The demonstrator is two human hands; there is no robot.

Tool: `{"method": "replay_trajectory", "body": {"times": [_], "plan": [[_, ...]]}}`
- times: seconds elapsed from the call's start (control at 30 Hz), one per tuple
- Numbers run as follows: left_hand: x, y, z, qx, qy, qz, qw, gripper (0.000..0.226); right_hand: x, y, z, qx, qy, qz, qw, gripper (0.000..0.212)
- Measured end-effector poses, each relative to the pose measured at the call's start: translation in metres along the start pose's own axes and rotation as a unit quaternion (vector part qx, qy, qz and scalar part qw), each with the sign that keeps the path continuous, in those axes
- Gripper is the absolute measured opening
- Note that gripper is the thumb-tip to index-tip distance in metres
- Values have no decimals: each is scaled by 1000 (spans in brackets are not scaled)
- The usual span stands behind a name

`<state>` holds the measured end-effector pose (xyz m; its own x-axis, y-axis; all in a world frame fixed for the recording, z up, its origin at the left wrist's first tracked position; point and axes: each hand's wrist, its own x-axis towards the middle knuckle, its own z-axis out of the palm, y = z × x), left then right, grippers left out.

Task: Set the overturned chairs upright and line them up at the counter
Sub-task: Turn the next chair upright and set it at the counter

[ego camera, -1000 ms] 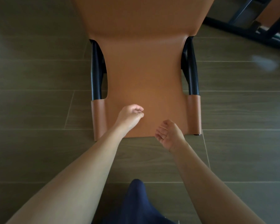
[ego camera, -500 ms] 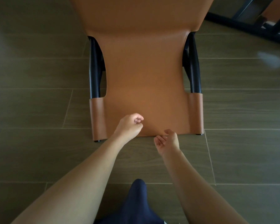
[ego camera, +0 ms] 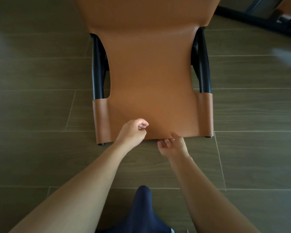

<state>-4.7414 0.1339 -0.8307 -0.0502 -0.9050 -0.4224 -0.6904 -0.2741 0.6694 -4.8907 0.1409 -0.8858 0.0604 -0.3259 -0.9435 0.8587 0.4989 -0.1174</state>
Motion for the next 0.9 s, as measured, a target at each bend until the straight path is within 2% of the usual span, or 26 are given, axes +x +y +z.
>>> {"method": "replay_trajectory", "body": {"times": [0.1, 0.23, 0.33, 0.43, 0.63, 0.7, 0.8, 0.9], "plan": [[-3, 1, 0, 17, -9, -1, 1000, 34, -10, 1, 5, 30, -30, 0, 999, 33], [-8, 5, -2, 40, -13, 8, 999, 34, -17, 3, 6, 40, -44, -11, 998, 24], [-13, 9, -3, 69, -14, 18, 997, 35, -24, 4, 6, 46, -46, -17, 998, 30], [-19, 11, -3, 106, -13, 31, 994, 37, -28, 5, 6, 50, -54, -6, 997, 26], [-25, 5, -2, 205, -12, 69, 976, 51, -41, 5, 9, 22, -37, 7, 999, 22], [-25, 3, -5, 245, -5, 106, 964, 59, -50, 5, 8, 7, -38, -1, 999, 17], [-31, 0, -6, 344, 8, 157, 926, 78, -64, 5, 9, -24, -39, -15, 999, 22], [-39, -2, -10, 420, 67, 217, 879, 71, -85, 5, 15, -27, -52, -26, 998, 18]]}}
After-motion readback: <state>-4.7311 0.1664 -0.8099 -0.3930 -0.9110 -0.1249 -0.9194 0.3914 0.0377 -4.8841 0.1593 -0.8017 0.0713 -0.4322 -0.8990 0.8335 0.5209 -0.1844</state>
